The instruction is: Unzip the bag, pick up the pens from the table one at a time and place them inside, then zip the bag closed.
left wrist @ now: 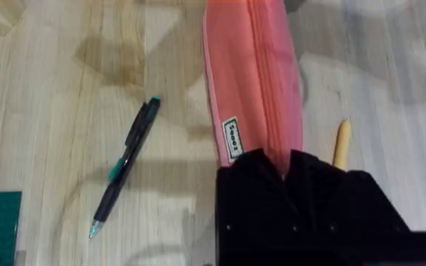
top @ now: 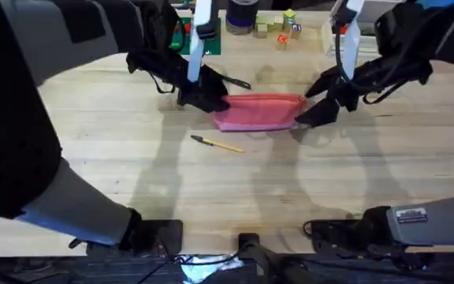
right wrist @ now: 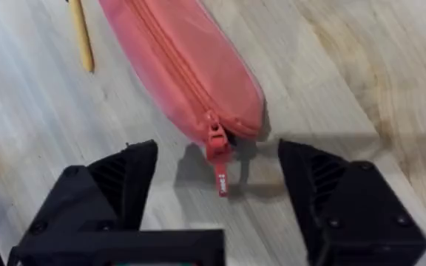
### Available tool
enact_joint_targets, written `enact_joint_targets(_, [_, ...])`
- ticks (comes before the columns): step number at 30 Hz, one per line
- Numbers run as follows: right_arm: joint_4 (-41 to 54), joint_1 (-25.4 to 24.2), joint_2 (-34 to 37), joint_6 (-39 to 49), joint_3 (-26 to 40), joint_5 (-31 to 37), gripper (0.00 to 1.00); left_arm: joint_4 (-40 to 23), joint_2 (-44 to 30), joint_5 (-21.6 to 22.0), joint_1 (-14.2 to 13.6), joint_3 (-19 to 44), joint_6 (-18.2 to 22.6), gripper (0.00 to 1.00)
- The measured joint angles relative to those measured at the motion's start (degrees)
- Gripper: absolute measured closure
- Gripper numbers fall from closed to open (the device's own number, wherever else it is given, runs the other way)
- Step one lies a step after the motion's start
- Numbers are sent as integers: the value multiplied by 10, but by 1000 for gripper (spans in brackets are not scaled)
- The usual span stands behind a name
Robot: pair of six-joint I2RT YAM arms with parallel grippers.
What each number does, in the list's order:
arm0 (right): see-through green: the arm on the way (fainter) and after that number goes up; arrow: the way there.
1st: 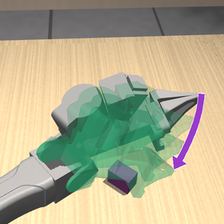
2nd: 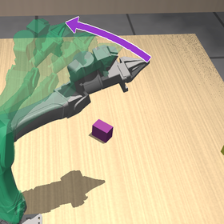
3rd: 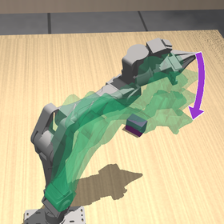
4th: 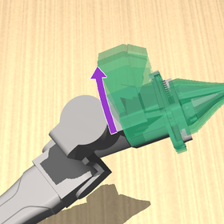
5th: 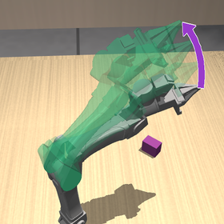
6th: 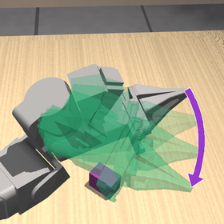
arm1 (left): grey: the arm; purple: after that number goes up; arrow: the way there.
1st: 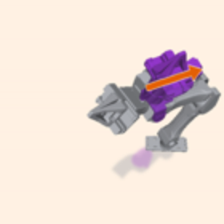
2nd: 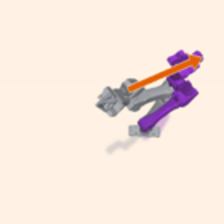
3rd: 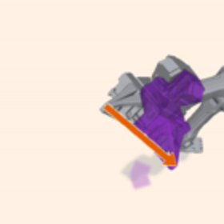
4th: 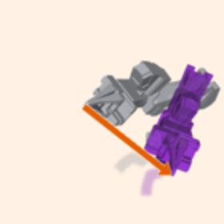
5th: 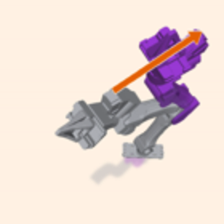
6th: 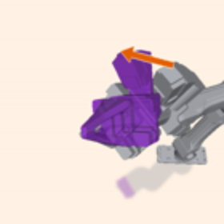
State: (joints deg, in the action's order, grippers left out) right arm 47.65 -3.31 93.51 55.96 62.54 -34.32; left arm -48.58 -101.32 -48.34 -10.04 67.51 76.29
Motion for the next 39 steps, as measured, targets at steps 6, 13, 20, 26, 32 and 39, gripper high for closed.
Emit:
enact_joint_targets(6, [-3, 13, 0, 1, 0, 0, 367, 0, 0, 0, 0, 0, 0, 958])
enact_joint_targets(13, [-6, 16, 0, 2, 0, 1, 960, 0, 0, 0, 0, 0, 0, 958])
enact_joint_targets(20, [-9, 16, 0, 2, 1, 1, 971, 1, 0, 0, 0, 0, 0, 958])
enact_joint_targets(26, [11, 17, 0, 2, 31, 7, 972, 2, 0, 1, 1, 0, 0, 958])
enact_joint_targets(32, [29, 18, 0, 2, 74, 10, 972, 4, 0, 1, 2, 0, 0, 958])
enact_joint_targets(39, [43, 18, 0, 2, 78, 12, 972, 4, 0, 1, 2, 0, 0, 959])
